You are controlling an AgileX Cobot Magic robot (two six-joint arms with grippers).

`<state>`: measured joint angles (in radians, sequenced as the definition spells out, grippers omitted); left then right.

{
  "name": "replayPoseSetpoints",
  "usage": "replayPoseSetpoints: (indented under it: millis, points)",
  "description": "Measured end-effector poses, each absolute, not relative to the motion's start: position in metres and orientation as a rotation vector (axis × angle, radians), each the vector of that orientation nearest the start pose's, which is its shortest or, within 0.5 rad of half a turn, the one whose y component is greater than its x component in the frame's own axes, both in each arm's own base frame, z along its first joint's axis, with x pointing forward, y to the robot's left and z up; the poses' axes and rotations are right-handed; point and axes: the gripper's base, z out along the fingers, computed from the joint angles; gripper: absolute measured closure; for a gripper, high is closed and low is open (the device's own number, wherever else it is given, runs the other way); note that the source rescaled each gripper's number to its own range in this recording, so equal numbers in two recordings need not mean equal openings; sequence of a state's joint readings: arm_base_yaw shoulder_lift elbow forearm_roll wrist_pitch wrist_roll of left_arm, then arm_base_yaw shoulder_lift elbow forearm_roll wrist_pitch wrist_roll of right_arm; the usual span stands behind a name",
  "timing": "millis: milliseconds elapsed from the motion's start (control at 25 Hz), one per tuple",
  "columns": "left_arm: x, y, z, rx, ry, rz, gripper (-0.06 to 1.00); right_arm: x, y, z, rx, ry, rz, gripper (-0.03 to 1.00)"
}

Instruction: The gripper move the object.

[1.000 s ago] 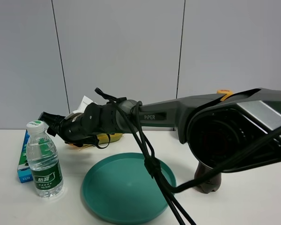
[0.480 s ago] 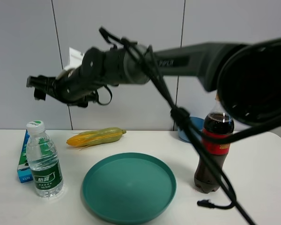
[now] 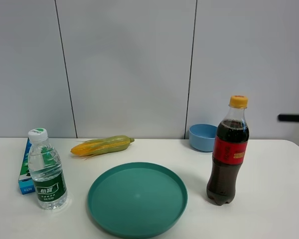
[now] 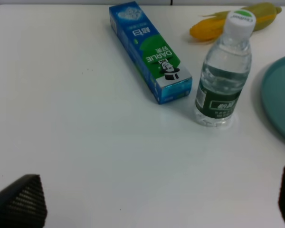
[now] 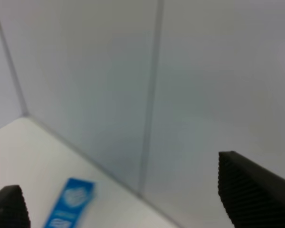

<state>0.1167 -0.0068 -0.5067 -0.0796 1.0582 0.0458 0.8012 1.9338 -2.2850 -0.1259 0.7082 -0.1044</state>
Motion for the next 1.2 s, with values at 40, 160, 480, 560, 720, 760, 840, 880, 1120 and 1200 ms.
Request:
replayPoseSetpoints:
  millis: [40,160,480,560,720,760,840,880,1120,1200]
  points:
    - [-0.006,-0.007,0.28,-0.068,2.025,0.008,-0.06,0.305,0.3,0.489,-0.836,1.644,0.304,0.29]
    - [-0.006,-0.007,0.28,-0.068,2.025,0.008,-0.06,0.279,0.262,0.522,-0.824,1.651,0.18,0.29]
    - [-0.006,-0.007,0.28,-0.068,2.025,0.008,-0.06,0.232,0.184,0.546,-0.75,1.823,-0.086,0.29]
    - [-0.006,-0.007,0.28,-0.068,2.025,0.008,-0.06,0.222,0.172,0.534,-0.738,1.883,-0.103,0.29]
    - [-0.006,-0.007,0.28,-0.068,2.025,0.008,-0.06,0.197,0.146,0.497,-0.719,1.99,-0.108,0.29]
    - [-0.006,-0.007,0.28,-0.068,2.025,0.008,-0.06,0.192,0.141,0.483,-0.721,2.015,-0.107,0.29]
    - [-0.006,-0.007,0.28,-0.068,2.025,0.008,-0.06,0.176,0.126,0.458,-0.716,2.042,-0.093,0.29]
    - [-0.006,-0.007,0.28,-0.068,2.025,0.008,-0.06,0.169,0.119,0.448,-0.705,2.051,-0.08,0.28]
    - [-0.006,-0.007,0.28,-0.068,2.025,0.008,-0.06,0.12,0.071,0.383,-0.625,2.175,-0.026,0.12]
    - [-0.006,-0.007,0.28,-0.068,2.025,0.008,-0.06,0.108,0.058,0.37,-0.579,2.236,0.008,0.12]
